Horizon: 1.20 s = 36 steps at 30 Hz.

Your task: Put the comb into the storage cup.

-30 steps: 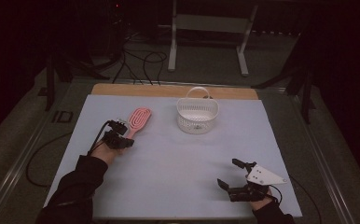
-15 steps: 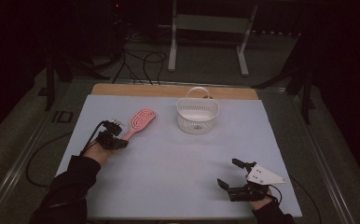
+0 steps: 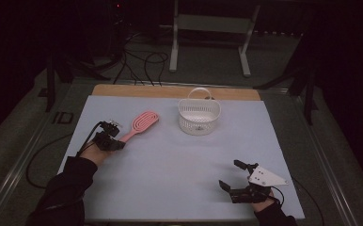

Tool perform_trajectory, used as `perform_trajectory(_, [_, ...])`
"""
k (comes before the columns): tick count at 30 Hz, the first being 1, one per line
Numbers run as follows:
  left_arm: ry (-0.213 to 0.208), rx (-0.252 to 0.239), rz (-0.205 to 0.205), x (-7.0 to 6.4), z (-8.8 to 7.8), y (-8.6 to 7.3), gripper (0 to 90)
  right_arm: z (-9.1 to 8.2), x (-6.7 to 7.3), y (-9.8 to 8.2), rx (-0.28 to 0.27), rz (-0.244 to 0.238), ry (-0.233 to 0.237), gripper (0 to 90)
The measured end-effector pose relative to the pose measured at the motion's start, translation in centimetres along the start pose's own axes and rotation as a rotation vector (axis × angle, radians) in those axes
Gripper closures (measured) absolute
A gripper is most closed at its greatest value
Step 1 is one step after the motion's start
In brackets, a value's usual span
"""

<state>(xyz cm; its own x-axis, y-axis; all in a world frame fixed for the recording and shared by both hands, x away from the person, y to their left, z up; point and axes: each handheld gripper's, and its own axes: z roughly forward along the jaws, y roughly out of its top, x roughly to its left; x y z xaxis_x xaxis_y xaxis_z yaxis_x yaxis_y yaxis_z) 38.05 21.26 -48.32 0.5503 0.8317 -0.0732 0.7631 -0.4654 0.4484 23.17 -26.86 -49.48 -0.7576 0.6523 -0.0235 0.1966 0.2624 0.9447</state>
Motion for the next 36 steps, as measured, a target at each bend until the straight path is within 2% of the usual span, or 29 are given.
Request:
perform_trajectory(10, [0.023, 0.008, 0.002, 0.6, -0.5, -0.3, 90.0, 0.1, 0.1, 0.0, 0.001, -0.001, 0.003, 9.2])
perform_trajectory(18, [0.0, 0.019, 0.002, 0.6, -0.9, -0.2, 90.0, 0.1, 0.0, 0.0, 0.003, 0.002, 0.003, 9.2])
perform_trajectory(24, [-0.031, 0.035, 0.04, 0.0, -1.3, 0.0, 89.9, 0.1, 0.0, 0.0, 0.003, 0.001, 0.003, 9.2])
perform_trajectory(25, [-0.043, 0.042, 0.057, -0.1, -1.4, 0.0, 88.1, 0.1, 0.0, 0.0, 0.001, -0.001, 0.002, 9.2])
perform_trajectory(28, [-0.052, 0.05, 0.071, -0.3, -1.4, 0.0, 82.1, 0.1, 0.0, 0.0, 0.0, -0.002, 0.001, 9.2])
perform_trajectory(29, [-0.092, 0.055, 0.087, -0.4, -1.5, 0.0, 78.3, 0.1, 0.0, 0.0, 0.004, 0.003, 0.002, 9.2])
perform_trajectory(30, [-0.092, 0.055, 0.087, -0.4, -1.5, 0.0, 76.8, 0.1, 0.0, 0.0, 0.004, 0.003, 0.002, 9.2])
perform_trajectory(31, [-0.125, 0.055, 0.104, -0.5, -1.6, 0.1, 74.1, 0.1, 0.1, 0.0, 0.002, -0.001, 0.002, 9.3])
perform_trajectory(36, [-0.141, 0.048, 0.113, -0.7, -1.9, 0.3, 65.5, 0.1, 0.0, 0.0, 0.004, 0.003, 0.002, 9.3])
